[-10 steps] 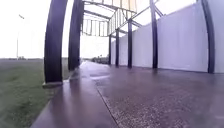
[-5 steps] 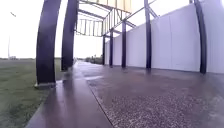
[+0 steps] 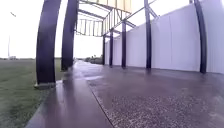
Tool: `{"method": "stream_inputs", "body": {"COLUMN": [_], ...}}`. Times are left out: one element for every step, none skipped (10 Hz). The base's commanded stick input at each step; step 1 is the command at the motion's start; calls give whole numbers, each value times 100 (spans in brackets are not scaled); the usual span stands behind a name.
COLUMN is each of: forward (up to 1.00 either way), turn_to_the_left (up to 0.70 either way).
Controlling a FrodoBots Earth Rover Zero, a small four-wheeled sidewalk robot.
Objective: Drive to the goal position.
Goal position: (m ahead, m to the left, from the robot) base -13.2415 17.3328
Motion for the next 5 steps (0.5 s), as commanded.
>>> {"method": "stream_inputs", "body": {"forward": [0,0,0,0,0], "turn_to_the_left": [-45,-45,-45,-45,-45]}}
